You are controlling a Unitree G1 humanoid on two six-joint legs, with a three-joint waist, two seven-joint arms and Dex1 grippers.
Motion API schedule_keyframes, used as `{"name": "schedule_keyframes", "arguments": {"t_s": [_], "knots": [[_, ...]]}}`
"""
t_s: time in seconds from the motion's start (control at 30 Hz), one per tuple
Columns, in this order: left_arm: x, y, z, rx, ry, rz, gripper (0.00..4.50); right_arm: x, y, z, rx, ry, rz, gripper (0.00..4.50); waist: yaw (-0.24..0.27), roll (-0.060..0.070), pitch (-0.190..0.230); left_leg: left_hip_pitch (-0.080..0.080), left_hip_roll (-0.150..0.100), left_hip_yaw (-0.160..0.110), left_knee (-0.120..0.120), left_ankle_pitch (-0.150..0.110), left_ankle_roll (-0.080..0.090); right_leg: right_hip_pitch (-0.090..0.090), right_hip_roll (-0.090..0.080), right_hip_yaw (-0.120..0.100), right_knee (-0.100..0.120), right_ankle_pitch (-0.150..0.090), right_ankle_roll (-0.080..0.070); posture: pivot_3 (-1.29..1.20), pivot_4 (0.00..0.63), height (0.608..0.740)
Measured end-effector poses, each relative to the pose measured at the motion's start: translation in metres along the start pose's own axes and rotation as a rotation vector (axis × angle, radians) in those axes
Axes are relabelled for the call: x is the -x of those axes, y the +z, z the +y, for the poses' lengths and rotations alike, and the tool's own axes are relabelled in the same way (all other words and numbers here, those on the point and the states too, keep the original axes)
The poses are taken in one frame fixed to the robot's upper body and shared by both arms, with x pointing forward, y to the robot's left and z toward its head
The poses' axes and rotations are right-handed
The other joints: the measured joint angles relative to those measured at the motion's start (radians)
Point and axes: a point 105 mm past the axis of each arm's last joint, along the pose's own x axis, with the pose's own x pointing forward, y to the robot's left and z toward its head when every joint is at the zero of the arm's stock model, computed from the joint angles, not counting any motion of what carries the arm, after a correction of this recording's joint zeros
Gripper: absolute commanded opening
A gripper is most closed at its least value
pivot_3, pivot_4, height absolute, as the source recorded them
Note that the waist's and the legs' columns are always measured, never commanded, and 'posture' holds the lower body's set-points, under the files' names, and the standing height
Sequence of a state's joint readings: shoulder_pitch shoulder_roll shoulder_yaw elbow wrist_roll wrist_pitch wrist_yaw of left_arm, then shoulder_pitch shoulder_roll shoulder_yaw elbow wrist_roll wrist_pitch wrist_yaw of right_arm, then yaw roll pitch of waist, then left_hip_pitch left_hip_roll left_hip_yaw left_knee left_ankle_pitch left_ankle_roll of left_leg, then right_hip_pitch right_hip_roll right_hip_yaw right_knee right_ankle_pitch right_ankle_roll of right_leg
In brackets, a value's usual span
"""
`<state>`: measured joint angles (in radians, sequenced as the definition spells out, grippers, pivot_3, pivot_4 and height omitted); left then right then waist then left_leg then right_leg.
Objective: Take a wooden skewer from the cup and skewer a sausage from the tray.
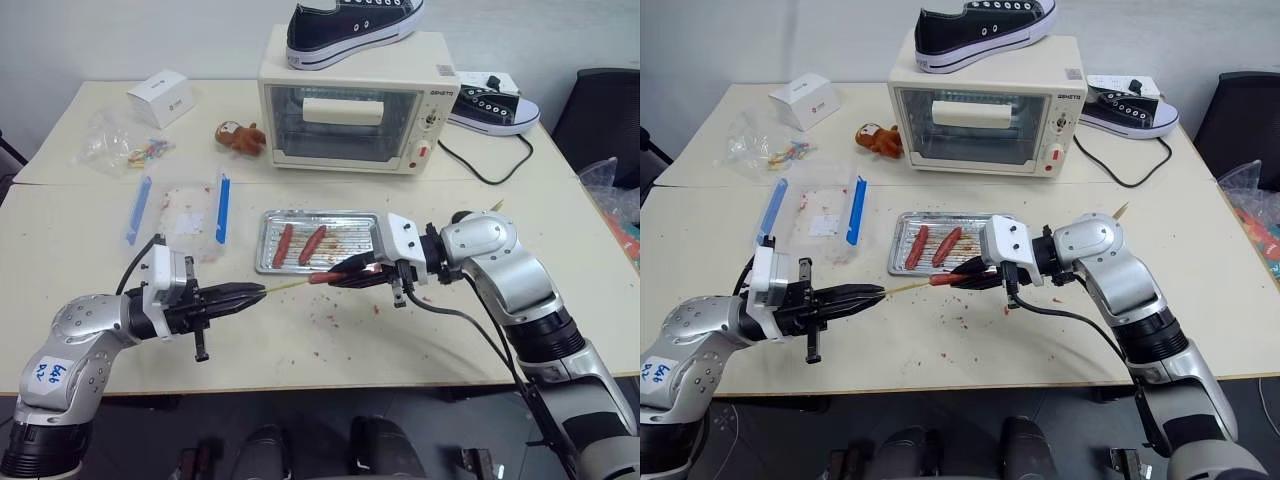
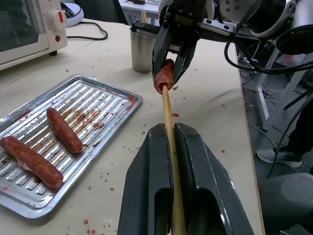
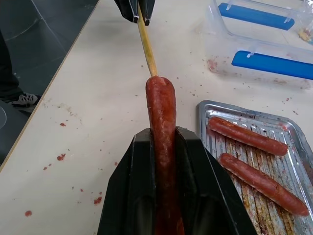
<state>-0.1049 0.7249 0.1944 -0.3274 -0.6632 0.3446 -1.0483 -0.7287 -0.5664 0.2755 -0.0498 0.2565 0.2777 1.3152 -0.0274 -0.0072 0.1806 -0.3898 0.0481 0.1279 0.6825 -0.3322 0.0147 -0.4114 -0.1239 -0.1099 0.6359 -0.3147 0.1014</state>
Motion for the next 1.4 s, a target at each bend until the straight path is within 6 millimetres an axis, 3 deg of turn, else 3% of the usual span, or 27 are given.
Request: {"name": "schedule_keyframes", "arguments": {"t_s": [1.03,1.17,1.4], "knots": [[-0.032,-0.008,0.008,0.003,-0.064,-0.03,0.0,-0.019,0.007,0.0,0.023,0.061,0.028,0.58,0.0,0.0,0.0,0.0,0.0,0.0,0.001,0.0,0.0,0.0,0.001,0.0,0.001,0.0,0.0,0.0,0.15,0.74],[-0.032,-0.008,0.008,0.003,-0.063,-0.036,0.0,-0.018,0.008,0.003,-0.006,0.07,0.032,1.47,0.001,0.0,0.0,0.0,0.0,0.0,0.001,0.0,0.0,0.0,0.001,0.0,0.001,0.0,0.0,0.0,0.15,0.74],[-0.005,-0.008,0.016,-0.027,0.052,-0.042,0.0,0.006,0.011,0.004,0.01,0.004,-0.049,3.91,0.003,0.0,0.0,0.0,0.0,0.0,0.001,0.0,0.0,0.0,0.001,0.0,0.001,0.0,0.0,0.0,0.15,0.74]]}}
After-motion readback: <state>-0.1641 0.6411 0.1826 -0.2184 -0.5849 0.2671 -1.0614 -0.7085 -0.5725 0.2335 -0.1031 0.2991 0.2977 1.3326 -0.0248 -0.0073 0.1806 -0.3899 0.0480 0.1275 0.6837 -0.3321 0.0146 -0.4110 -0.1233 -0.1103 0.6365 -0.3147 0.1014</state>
